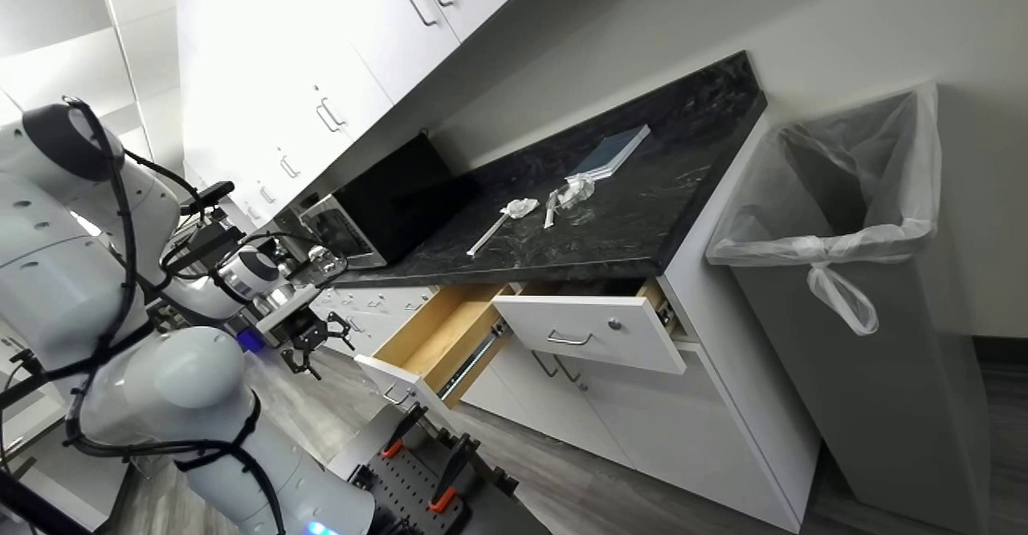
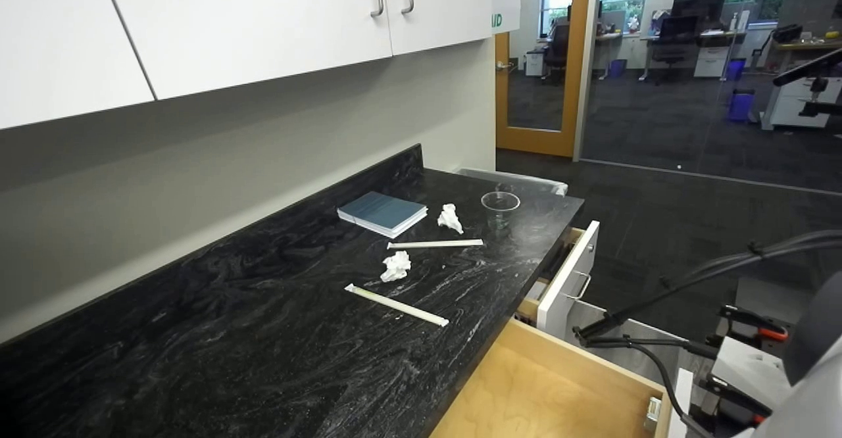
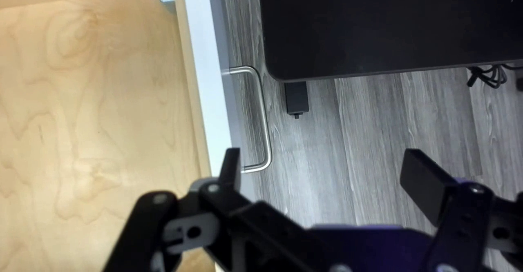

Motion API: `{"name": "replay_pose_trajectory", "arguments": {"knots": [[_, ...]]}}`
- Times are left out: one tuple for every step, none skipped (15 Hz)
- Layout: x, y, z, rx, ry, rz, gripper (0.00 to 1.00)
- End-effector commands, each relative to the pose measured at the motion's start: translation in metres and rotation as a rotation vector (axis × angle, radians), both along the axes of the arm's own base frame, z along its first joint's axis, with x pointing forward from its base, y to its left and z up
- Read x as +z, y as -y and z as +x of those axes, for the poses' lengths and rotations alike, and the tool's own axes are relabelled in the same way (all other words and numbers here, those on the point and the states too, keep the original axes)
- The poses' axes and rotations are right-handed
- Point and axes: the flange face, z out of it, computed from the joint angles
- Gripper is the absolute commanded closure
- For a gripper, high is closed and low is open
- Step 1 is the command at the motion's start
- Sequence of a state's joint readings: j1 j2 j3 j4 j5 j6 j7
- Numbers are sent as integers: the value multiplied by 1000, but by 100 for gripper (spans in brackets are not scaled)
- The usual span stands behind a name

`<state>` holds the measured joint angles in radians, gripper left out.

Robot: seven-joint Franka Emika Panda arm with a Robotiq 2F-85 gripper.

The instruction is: Close the second drawer from the right

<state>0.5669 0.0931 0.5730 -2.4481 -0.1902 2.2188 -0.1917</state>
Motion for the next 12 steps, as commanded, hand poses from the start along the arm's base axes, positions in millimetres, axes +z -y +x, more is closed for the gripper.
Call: {"name": "replay_pose_trajectory", "arguments": {"knots": [[1, -1, 1, -1, 1, 1, 0], [-4, -11, -7, 109, -36, -32, 0], [-7, -18, -15, 166, -46, -50, 0], [-12, -25, -26, 217, -63, -51, 0], [-18, -33, -38, 269, -81, -48, 0], [-24, -38, -50, 322, -97, -47, 0], [-31, -43, -61, 373, -114, -52, 0], [-36, -46, -70, 428, -128, -58, 0], [-41, -46, -77, 481, -143, -68, 0], [-46, -45, -80, 531, -166, -83, 0], [-47, -40, -79, 563, -191, -129, 0], [-46, -39, -84, 496, -155, -77, 0]]}}
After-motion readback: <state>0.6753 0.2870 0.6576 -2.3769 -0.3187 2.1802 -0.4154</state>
